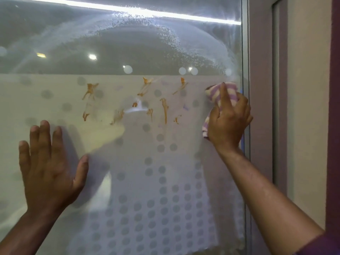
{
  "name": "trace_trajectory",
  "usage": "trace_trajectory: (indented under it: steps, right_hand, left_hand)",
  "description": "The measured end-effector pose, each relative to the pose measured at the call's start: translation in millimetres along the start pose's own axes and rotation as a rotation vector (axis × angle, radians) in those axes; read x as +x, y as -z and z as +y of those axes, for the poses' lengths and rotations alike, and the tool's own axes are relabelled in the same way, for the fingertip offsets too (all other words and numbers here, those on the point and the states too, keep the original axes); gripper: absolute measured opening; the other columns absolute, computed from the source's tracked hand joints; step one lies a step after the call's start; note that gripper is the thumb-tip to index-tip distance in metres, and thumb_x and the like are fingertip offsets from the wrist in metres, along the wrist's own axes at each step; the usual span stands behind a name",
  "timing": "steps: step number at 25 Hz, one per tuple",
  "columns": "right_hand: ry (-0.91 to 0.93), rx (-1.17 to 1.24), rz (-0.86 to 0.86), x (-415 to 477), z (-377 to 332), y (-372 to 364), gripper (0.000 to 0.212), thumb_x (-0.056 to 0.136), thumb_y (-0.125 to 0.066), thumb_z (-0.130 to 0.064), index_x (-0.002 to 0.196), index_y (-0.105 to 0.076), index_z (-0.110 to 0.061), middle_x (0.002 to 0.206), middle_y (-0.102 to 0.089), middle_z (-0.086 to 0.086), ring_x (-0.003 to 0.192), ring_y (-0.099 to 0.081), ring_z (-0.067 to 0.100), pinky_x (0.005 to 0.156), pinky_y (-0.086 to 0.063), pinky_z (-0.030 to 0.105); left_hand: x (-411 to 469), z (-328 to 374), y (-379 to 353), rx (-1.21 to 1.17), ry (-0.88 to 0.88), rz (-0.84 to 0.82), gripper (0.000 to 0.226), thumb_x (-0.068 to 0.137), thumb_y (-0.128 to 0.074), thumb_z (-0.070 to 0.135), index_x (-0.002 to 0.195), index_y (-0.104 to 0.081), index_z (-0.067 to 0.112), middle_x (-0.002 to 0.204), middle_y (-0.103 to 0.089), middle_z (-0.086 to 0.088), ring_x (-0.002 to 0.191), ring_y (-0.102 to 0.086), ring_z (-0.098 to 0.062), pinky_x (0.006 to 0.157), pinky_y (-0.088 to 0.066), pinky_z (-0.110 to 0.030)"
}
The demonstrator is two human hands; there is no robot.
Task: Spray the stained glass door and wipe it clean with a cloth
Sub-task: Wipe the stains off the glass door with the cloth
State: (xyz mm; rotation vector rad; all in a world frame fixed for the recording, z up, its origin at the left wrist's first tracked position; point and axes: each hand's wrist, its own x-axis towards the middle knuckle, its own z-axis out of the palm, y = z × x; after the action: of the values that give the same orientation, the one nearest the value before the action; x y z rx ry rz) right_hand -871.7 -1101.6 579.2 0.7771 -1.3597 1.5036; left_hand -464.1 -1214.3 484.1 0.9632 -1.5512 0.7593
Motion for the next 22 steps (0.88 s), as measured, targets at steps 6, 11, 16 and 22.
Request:
trace_trajectory:
  steps: [6, 11, 16, 22]
  right_hand:
    - [0.387, 0.103, -0.126, -74.4, -42.4, 15.4, 0.049, 0.099, -0.064, -0.030, 0.148, -0.060, -0.031, 0.152, -0.055, 0.024, 0.095, -0.057, 0.041, 0.077, -0.039, 0.044]
    - [0.811, 0.165, -0.256, -139.4, -46.5, 28.4, 0.045, 0.101, -0.065, -0.024, 0.143, -0.062, -0.041, 0.149, -0.062, 0.015, 0.110, -0.063, 0.035, 0.078, -0.047, 0.042]
    - [0.645, 0.118, -0.153, -65.2, -29.2, 20.1, 0.039, 0.101, -0.069, -0.026, 0.134, -0.063, -0.047, 0.134, -0.071, 0.006, 0.099, -0.068, 0.036, 0.081, -0.049, 0.046]
    - [-0.055, -0.003, -0.021, -11.8, -23.9, -0.4, 0.049, 0.098, -0.063, -0.037, 0.146, -0.057, -0.044, 0.149, -0.053, 0.012, 0.122, -0.054, 0.041, 0.098, -0.041, 0.052]
  left_hand:
    - [-0.2, 9.5, 7.7, 0.040, -0.008, 0.032, 0.093, 0.098, -0.039, 0.057, 0.169, -0.021, 0.000, 0.180, -0.010, -0.023, 0.169, -0.007, -0.042, 0.131, -0.019, -0.070]
    - [-1.2, 10.1, 7.2, 0.069, -0.021, 0.063, 0.090, 0.100, -0.040, 0.056, 0.168, -0.023, 0.000, 0.179, -0.015, -0.026, 0.168, -0.012, -0.043, 0.132, -0.017, -0.069]
    - [-1.5, 9.1, 7.2, 0.083, -0.026, 0.070, 0.089, 0.100, -0.040, 0.055, 0.168, -0.023, -0.001, 0.179, -0.014, -0.025, 0.168, -0.012, -0.043, 0.134, -0.014, -0.065]
    - [-2.6, 7.3, 5.7, 0.083, -0.049, 0.076, 0.089, 0.103, -0.039, 0.055, 0.169, -0.019, 0.000, 0.180, -0.010, -0.023, 0.168, -0.010, -0.042, 0.134, -0.015, -0.066]
